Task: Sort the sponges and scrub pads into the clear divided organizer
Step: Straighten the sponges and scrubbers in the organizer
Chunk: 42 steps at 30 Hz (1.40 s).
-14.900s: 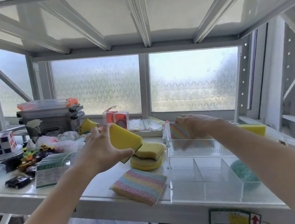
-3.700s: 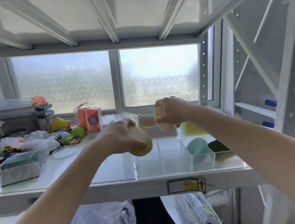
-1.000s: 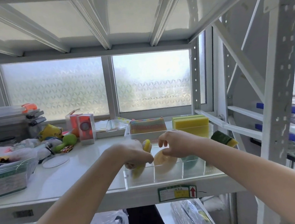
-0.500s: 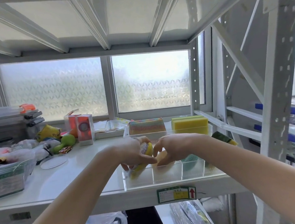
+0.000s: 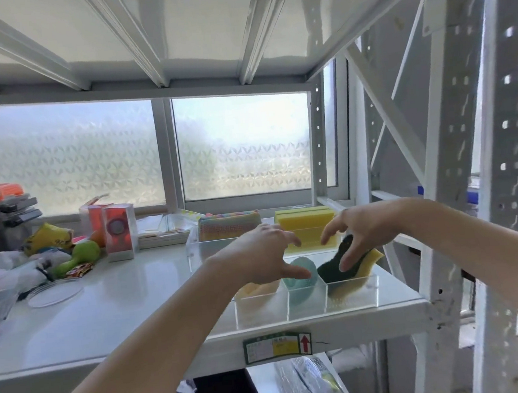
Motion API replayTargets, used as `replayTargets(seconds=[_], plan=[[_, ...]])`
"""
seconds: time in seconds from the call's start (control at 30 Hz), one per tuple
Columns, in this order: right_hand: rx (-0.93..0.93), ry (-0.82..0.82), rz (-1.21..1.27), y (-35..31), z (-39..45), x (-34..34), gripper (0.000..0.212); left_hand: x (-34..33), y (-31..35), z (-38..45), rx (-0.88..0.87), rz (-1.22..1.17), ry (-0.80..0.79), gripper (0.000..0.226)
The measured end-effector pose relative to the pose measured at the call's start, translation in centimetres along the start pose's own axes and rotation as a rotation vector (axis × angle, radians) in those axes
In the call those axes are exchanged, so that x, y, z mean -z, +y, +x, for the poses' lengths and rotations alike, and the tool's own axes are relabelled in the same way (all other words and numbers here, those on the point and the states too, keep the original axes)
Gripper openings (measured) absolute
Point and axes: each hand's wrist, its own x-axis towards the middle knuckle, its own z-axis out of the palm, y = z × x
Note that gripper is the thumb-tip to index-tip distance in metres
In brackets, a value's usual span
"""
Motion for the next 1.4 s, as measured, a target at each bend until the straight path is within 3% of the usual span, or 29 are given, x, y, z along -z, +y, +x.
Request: replayTargets(seconds=[0.37, 0.53, 0.63, 0.83, 1.17, 1.27, 1.4], plan=[[0.027, -0.054, 0.013, 2.2, 0.4, -0.9, 0.059, -1.7, 1.4, 2.8, 0.022, -0.105, -0.194, 0.061], [0.033, -0.053, 0.038, 2.4, 0.8, -1.2, 0.057, -1.7, 1.2, 2.5, 0.035, -0.115, -0.196, 0.061], [0.047, -0.034, 0.058, 2.1, 0.9, -0.7, 0.060, -0.9, 0.3, 2.0, 0.103, -0.126, -0.115, 0.055], [0.114, 0.025, 0.040, -0.3, 1.8, 0.2, 0.059, -0.4, -1.3, 0.7, 0.222, 0.125, -0.112, 0.045], [0.220, -0.043, -0.004, -3.1, 3.4, -1.7, 0.046, -1.1, -1.2, 0.2, 0.187, 0.147, -0.121, 0.042], [0.223, -0.014, 0.030, -2.6, 3.3, -1.2, 0.049, -0.7, -1.5, 0.3, 0.167, 0.104, -0.050, 0.040], [0.223, 0.229, 0.168, -0.7, 3.4, 1.4, 0.046, 1.0, -1.9, 1.0, 0.146, -0.002, 0.212, 0.034]])
